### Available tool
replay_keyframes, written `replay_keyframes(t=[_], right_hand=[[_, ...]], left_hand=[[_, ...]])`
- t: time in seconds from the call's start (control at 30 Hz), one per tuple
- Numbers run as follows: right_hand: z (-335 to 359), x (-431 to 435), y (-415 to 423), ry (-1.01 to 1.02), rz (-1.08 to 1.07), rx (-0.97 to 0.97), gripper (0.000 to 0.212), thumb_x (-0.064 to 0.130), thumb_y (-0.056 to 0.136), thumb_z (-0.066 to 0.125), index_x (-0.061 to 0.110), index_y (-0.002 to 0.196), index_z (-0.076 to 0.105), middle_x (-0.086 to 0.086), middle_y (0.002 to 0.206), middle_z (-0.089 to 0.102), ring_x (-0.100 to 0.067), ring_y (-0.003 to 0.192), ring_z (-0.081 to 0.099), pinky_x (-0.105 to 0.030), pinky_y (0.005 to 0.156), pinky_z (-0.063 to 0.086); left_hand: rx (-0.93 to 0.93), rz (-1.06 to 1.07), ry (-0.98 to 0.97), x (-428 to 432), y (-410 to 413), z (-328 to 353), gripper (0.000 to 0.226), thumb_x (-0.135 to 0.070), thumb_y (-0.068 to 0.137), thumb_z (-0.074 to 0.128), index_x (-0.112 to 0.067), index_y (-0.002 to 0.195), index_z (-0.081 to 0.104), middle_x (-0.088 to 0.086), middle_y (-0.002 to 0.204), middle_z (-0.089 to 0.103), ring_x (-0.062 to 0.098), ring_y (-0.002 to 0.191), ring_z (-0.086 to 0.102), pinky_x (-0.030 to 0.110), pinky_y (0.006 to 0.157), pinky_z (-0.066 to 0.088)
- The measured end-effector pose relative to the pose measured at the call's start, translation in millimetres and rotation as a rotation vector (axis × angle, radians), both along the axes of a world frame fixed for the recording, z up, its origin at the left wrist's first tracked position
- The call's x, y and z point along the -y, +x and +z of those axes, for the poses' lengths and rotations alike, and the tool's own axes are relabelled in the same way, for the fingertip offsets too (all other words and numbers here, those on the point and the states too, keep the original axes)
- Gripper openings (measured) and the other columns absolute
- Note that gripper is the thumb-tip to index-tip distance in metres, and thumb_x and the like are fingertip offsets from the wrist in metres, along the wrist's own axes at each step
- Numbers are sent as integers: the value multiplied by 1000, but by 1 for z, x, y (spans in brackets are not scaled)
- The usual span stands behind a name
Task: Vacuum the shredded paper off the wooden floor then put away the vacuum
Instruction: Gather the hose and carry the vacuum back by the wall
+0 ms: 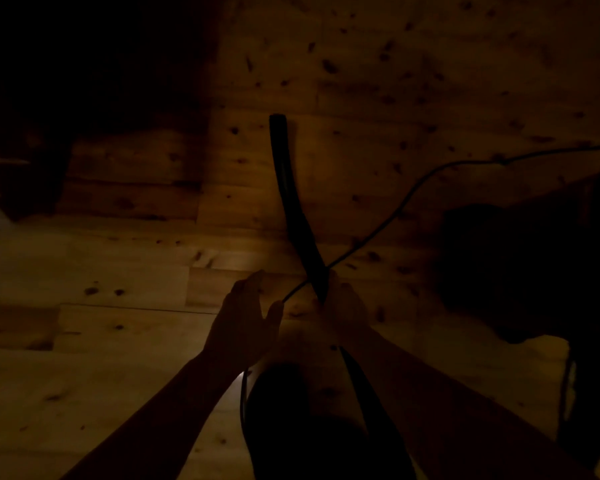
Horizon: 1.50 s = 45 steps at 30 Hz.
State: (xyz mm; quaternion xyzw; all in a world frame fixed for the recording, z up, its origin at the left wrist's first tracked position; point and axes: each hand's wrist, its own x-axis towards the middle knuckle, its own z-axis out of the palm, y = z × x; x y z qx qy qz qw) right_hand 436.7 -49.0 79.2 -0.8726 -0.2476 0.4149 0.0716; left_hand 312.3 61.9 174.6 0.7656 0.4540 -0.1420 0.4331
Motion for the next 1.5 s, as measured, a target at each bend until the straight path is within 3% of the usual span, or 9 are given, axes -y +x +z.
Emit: replay_keyframes(t=[0.27,0.53,0.63,0.77,0.9,1.03,1.2,1.33,1.5], right_hand=[[-32,-24,28,48,-34,132,56,27,102,43,19,153,19,-16,133,48,-32,109,56,-40,86,48],[-51,-90,42,189,-111,199,71,34,98,54,25,155,13,-16,142,36,-34,125,43,-44,95,42],[-55,-102,44,266,-164,132,76,46,93,57,24,153,16,-15,136,44,-33,117,50,-43,87,47],[-36,-99,36,368,-261,-83,86,42,88,67,11,152,20,-17,149,32,-36,133,37,-49,102,36],[-3,-76,26,228,-42,-47,74,49,89,63,11,145,34,-14,140,40,-34,125,45,-44,96,43],[39,-56,10,167,-123,-35,80,52,89,60,13,150,27,-14,147,35,-33,133,38,-48,104,39],[113,-39,0,258,-103,-18,88,68,78,42,13,147,36,-13,140,44,-30,127,45,-46,99,43],[173,-34,5,345,-68,67,67,46,89,60,12,144,42,-12,144,43,-31,131,42,-45,104,39],[256,-28,8,350,-47,93,59,45,91,59,14,140,46,-9,143,45,-28,131,42,-46,104,39]], left_hand=[[9,-12,12,0,17,-34,65,-37,97,50,-24,152,20,4,154,29,20,140,32,33,110,34],[22,-12,82,-40,41,-56,63,-31,95,54,-20,150,25,6,150,34,24,134,38,39,102,41],[37,-25,90,-48,47,-53,62,-38,93,50,-16,148,30,7,148,37,24,133,40,33,102,36],[-1,-8,85,-44,43,-36,61,-36,94,50,-16,148,30,7,148,38,26,130,43,31,102,34],[-50,-16,85,-37,29,-15,61,-27,97,53,-15,150,25,7,151,34,25,135,37,33,106,32],[-84,28,41,-33,21,14,64,-33,95,54,-17,150,26,10,148,37,28,135,37,39,106,35],[-48,58,24,-29,23,68,63,-39,92,55,-16,145,32,13,138,45,33,130,41,43,103,41],[-25,88,-5,-26,25,116,59,-29,93,60,-16,145,34,13,128,57,30,119,54,37,94,48],[16,114,12,-16,21,194,57,-26,95,56,-20,147,33,12,126,60,26,95,63,31,75,49]])
